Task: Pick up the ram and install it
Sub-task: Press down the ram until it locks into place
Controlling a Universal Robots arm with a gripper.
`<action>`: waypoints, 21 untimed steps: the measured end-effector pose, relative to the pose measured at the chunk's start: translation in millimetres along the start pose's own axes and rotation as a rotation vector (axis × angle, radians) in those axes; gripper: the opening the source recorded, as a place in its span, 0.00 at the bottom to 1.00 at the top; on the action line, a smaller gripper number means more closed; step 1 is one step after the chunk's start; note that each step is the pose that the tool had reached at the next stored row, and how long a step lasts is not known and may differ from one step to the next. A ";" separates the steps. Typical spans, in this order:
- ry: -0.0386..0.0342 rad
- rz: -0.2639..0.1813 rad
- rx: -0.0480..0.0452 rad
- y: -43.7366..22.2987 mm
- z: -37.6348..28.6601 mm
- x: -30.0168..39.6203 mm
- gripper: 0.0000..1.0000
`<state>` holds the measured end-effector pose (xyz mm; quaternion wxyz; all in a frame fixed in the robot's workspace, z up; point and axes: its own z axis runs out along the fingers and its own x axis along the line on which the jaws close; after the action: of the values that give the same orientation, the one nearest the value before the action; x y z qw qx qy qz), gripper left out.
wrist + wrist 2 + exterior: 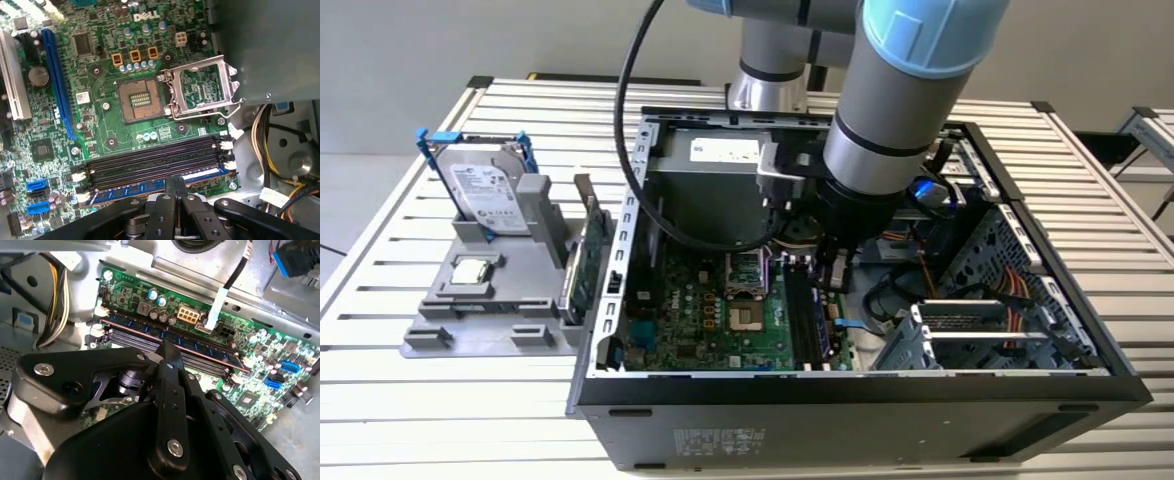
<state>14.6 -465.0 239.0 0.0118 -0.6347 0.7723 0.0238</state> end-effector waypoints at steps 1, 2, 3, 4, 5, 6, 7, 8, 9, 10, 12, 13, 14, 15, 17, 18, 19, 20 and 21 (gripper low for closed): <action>0.0003 -0.016 -0.0008 0.0 0.5 0.0 0.00; 0.0011 -0.033 -0.0016 0.0 0.6 0.0 0.00; 0.0017 -0.049 -0.0024 -0.1 0.7 0.1 0.00; 0.0017 -0.065 -0.0031 -0.2 1.2 0.0 0.00; 0.0019 -0.080 -0.0038 -0.2 2.0 0.0 0.00; 0.0023 -0.095 -0.0046 -0.2 2.5 0.1 0.00; 0.0029 -0.111 -0.0054 -0.2 2.7 0.2 0.00; 0.0033 -0.126 -0.0062 -0.2 2.9 0.2 0.00; 0.0035 -0.142 -0.0068 -0.2 3.3 0.2 0.00; 0.0038 -0.155 -0.0075 -0.2 3.5 0.2 0.00; 0.0041 -0.172 -0.0083 -0.3 4.0 0.2 0.00; 0.0040 -0.176 -0.0085 -0.4 4.4 0.1 0.00; 0.0042 -0.179 -0.0086 -0.7 4.6 0.1 0.00; 0.0043 -0.181 -0.0087 -1.2 4.9 0.0 0.00; 0.0044 -0.182 -0.0088 -2.1 5.6 -0.1 0.00; 0.0044 -0.182 -0.0089 -2.3 5.6 -0.1 0.00; 0.0044 -0.181 -0.0089 -2.3 5.6 -0.1 0.00; 0.0042 -0.182 -0.0088 -2.9 6.1 -0.3 0.00; 0.0041 -0.182 -0.0088 -3.1 7.0 -0.3 0.00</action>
<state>17.6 -465.0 232.0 0.0095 -0.7023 0.7114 0.0247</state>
